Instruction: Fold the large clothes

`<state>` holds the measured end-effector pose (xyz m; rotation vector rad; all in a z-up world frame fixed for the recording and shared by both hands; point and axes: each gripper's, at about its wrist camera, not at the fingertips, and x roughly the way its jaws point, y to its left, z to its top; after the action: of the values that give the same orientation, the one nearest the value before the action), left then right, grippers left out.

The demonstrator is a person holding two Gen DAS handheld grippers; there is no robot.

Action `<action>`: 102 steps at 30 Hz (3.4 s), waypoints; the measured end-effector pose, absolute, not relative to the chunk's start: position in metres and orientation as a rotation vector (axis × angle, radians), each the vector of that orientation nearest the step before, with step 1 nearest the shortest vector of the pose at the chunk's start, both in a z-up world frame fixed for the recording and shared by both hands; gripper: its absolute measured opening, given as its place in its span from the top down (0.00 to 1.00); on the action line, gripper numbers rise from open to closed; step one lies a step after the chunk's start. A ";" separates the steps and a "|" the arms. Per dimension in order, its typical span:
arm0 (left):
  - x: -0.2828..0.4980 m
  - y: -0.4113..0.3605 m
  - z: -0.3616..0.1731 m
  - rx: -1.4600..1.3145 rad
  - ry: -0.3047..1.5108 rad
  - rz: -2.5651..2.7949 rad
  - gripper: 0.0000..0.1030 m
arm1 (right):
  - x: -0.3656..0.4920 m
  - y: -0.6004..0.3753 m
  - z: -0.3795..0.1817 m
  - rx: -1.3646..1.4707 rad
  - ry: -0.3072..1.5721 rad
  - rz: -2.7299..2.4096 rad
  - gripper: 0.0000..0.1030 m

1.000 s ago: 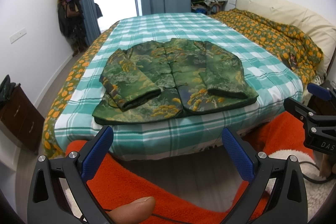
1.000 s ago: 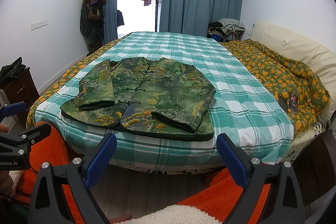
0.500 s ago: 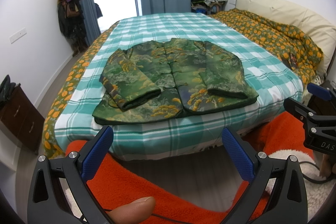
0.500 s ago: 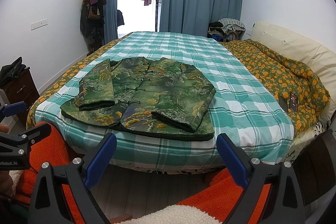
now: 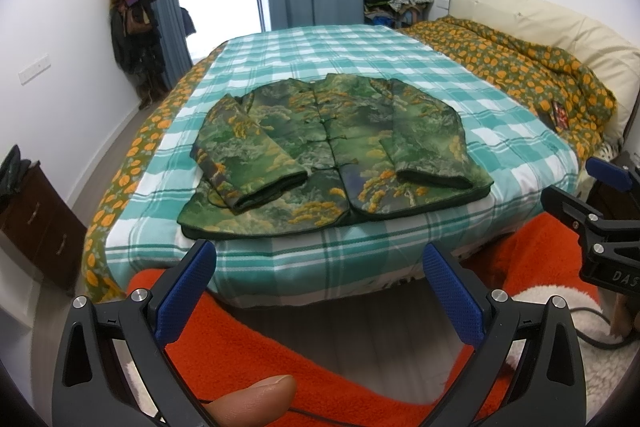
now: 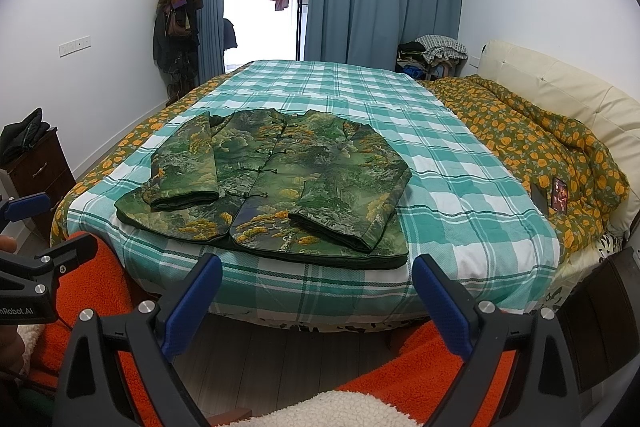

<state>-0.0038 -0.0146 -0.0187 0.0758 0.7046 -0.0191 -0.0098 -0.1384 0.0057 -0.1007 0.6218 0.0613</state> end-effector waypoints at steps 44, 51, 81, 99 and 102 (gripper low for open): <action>0.134 0.026 -0.076 0.146 0.866 0.109 0.00 | 0.220 -0.180 -0.079 -0.153 0.786 0.263 0.86; 0.147 0.030 -0.069 0.135 0.874 0.078 0.00 | 0.213 -0.274 -0.002 -0.108 0.599 0.015 0.86; 0.271 0.031 -0.157 0.353 1.013 -0.169 0.01 | 0.162 -0.230 -0.086 -0.006 0.747 0.027 0.48; 0.276 0.127 -0.099 -0.033 0.935 -0.073 0.90 | 0.131 -0.163 -0.096 -0.133 0.727 0.187 0.48; 0.281 0.164 -0.082 -0.061 0.897 0.020 0.90 | 0.131 -0.163 -0.096 -0.135 0.724 0.186 0.48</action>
<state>0.2808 0.1638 -0.0817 -0.0613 0.8971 0.0197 0.1311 -0.1625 -0.0961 -0.1346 0.7240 0.1860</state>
